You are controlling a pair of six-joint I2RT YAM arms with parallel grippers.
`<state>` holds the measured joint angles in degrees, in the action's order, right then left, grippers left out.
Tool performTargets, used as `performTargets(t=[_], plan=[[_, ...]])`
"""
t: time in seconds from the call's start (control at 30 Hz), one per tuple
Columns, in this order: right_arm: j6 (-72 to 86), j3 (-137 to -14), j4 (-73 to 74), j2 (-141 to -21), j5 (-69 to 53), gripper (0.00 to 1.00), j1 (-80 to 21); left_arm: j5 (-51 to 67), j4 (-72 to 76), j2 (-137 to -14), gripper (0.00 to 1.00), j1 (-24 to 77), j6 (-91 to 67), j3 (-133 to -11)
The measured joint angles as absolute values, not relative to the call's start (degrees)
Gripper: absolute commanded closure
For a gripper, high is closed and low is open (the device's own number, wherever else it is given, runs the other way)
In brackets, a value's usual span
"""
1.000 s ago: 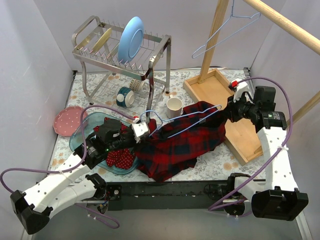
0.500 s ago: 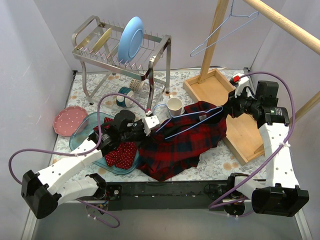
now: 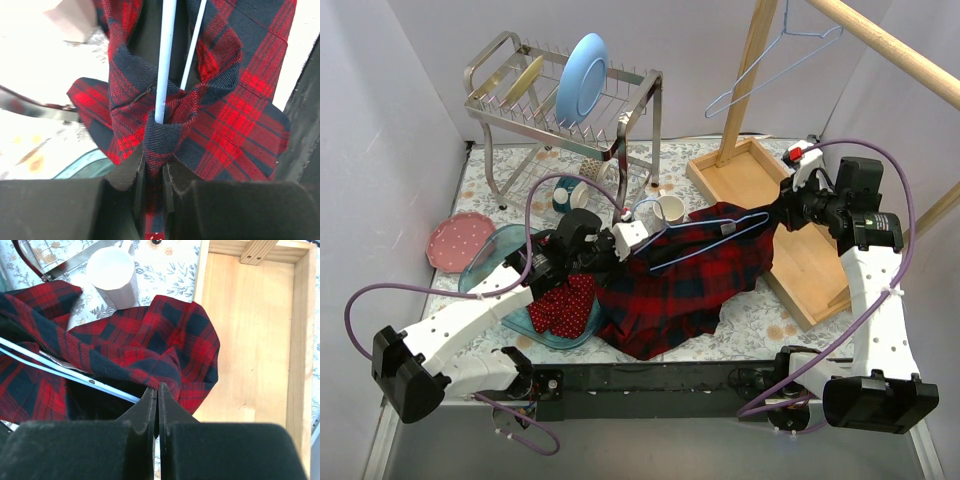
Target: Place the skirt on the hanger
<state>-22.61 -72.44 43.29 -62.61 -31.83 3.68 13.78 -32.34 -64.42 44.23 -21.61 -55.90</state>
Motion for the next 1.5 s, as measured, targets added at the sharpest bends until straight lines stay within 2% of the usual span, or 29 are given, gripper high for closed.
performTargets(t=[0.13, 0.3, 0.4, 0.87, 1.2, 1.5], plan=[[-23.14, -72.88, 43.11, -62.61, -31.64, 0.99, 3.68, 10.90, -35.90, -65.06, 1.00, 44.47, -20.75, -60.10], [-24.62, -72.93, 43.13, -62.30, -32.27, 0.92, 3.68, 9.41, -37.91, -64.90, 1.00, 44.49, -20.45, -62.06], [-25.74, -72.93, 43.22, -62.24, -33.17, 0.99, 3.68, 8.54, -39.09, -64.88, 1.00, 44.60, -20.34, -62.72], [-27.24, -72.97, 43.44, -61.56, -35.31, 0.99, 3.60, 4.64, -41.08, -71.00, 1.00, 45.98, -19.92, -65.69], [-29.04, -75.79, 46.09, -61.54, -48.64, 0.99, 1.08, 2.70, -42.39, -76.73, 1.00, 48.10, -19.38, -67.81], [-28.47, -78.63, 45.56, -58.37, -57.21, 0.99, -1.96, 1.54, -40.45, -75.44, 1.00, 48.29, -19.29, -67.44]])
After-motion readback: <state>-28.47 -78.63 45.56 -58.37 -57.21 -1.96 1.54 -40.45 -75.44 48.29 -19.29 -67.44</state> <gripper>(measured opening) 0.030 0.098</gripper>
